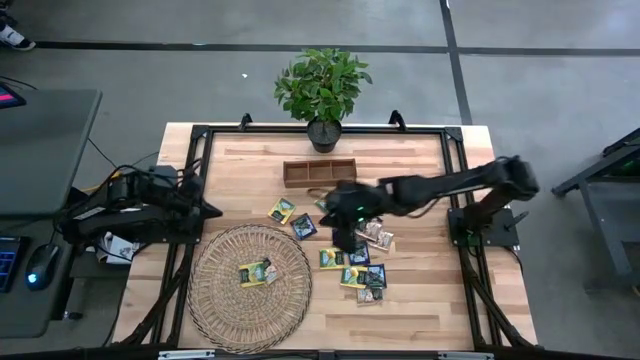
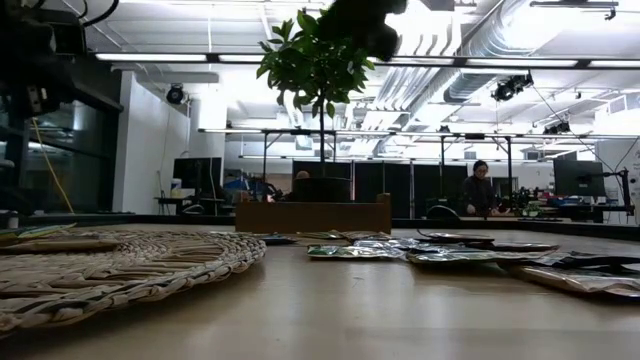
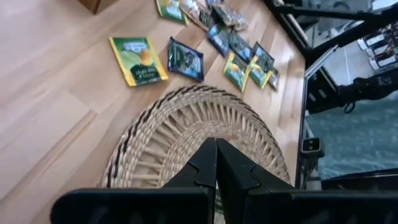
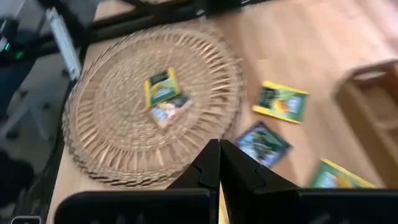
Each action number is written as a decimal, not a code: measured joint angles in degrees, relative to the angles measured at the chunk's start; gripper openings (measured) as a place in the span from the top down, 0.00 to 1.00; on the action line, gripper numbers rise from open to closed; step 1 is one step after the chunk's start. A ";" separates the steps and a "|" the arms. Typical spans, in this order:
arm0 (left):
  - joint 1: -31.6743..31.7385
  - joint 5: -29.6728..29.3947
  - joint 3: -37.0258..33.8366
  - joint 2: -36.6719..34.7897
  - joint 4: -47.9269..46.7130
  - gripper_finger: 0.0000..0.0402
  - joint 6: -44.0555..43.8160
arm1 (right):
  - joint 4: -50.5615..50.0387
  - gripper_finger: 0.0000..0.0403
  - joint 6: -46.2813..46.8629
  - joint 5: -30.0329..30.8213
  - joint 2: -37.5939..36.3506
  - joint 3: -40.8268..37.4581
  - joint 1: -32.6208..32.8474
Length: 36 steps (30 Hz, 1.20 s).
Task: Pick & Place Tea
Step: Put the yellow tea bag into the left section of the wooden organizer
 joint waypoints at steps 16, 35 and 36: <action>-0.01 5.42 -0.11 4.37 9.00 1.00 -2.46 | -4.07 1.00 -0.48 -4.49 6.29 4.92 -1.09; -23.51 -8.58 -0.11 19.55 9.44 1.00 -13.46 | 4.92 1.00 8.11 -11.03 7.99 1.07 -4.01; -25.47 -10.14 -0.11 19.89 8.57 1.00 -15.35 | 9.08 1.00 10.24 -13.12 8.52 -0.64 -4.11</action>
